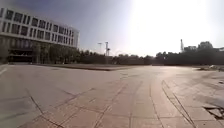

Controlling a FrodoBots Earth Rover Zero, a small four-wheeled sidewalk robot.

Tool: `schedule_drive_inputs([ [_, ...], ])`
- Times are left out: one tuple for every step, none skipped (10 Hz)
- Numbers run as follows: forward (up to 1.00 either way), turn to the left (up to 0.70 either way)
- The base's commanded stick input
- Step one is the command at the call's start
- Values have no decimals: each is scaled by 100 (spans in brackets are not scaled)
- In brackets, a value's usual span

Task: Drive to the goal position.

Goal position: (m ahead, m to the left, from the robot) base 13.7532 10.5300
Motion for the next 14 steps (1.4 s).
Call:
schedule_drive_inputs([
  [70,0],
  [70,0],
  [70,0],
  [70,0],
  [70,0],
  [70,0],
  [70,0],
  [70,0],
  [70,0],
  [70,0],
  [70,0],
  [70,0],
  [70,0],
  [70,0],
])
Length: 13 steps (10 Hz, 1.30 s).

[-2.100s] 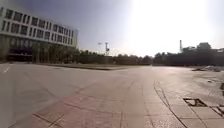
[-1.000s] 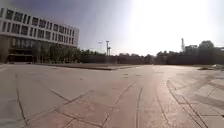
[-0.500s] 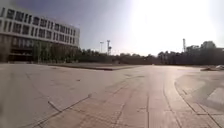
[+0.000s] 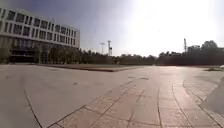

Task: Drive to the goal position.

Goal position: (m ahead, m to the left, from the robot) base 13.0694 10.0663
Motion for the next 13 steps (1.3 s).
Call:
schedule_drive_inputs([
  [70,0],
  [70,0],
  [70,0],
  [70,0],
  [70,0],
  [70,0],
  [70,0],
  [70,0],
  [70,0],
  [70,0],
  [70,0],
  [70,0],
  [70,0],
])
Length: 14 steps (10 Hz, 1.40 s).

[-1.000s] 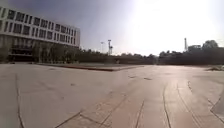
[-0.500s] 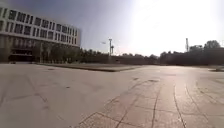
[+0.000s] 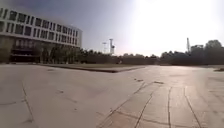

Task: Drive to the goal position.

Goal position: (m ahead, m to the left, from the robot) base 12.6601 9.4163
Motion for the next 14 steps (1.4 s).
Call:
schedule_drive_inputs([
  [70,0],
  [70,0],
  [70,0],
  [70,0],
  [70,0],
  [70,0],
  [70,0],
  [70,0],
  [70,0],
  [70,0],
  [70,0],
  [70,0],
  [70,0],
  [70,2],
])
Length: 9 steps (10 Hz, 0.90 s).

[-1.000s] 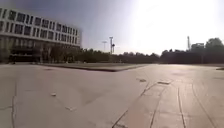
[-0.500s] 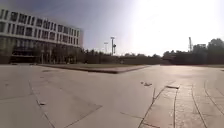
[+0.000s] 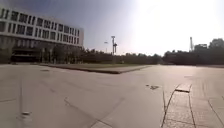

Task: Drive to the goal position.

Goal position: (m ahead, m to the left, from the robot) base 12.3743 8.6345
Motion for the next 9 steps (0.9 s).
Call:
schedule_drive_inputs([
  [70,10],
  [70,17],
  [70,7],
  [70,0],
  [70,0],
  [70,0],
  [70,0],
  [70,0],
  [70,0],
])
